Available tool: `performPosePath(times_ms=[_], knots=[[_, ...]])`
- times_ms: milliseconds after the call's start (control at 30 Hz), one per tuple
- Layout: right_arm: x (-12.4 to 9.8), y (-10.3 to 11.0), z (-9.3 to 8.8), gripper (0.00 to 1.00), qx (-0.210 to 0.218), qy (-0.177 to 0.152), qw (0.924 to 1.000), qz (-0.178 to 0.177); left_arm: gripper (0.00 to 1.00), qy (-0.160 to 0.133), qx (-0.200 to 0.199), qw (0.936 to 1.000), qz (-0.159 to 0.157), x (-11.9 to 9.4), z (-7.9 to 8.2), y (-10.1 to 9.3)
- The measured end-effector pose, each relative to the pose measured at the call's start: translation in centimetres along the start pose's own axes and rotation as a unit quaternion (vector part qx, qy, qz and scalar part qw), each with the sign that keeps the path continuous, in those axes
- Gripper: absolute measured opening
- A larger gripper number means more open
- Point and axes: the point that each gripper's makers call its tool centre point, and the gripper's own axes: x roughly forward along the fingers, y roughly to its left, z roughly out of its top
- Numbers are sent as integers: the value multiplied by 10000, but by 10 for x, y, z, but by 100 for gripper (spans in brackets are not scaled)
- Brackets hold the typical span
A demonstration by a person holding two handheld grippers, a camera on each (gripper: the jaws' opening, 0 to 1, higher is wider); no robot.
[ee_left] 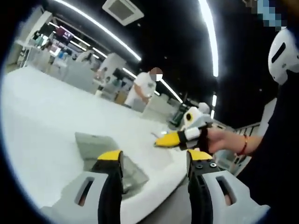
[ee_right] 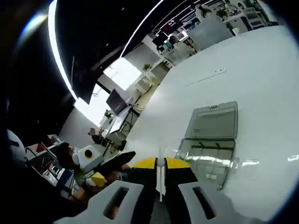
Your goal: Insert the divider into the dual guide fixture by aligning both edges with the guide slots and pushing it downward to the bottom, including one-sided entry, uneven engagement, binding, and posture correction.
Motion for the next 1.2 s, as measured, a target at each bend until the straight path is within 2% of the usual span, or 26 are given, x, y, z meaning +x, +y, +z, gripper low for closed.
performPosePath(times_ms=[167,200,267,467,700,1200], knots=[[6,-4,-4,0,56,236,9995,-181,58,141,23,9999,-4,2,-3,3],[5,-9,-8,0,-203,436,9981,-387,59,142,49,9999,10,2,-3,5],[7,-10,-7,0,-479,527,9960,-542,60,187,81,9998,-36,4,-3,6],[13,-23,-8,0,-702,779,9905,-890,60,325,175,9992,-132,6,-4,6],[13,-45,-9,0,-359,920,9856,-1375,62,329,223,9991,-146,8,-2,8],[17,-68,-7,0,95,915,9790,-1820,63,582,264,9974,-330,9,-9,7]])
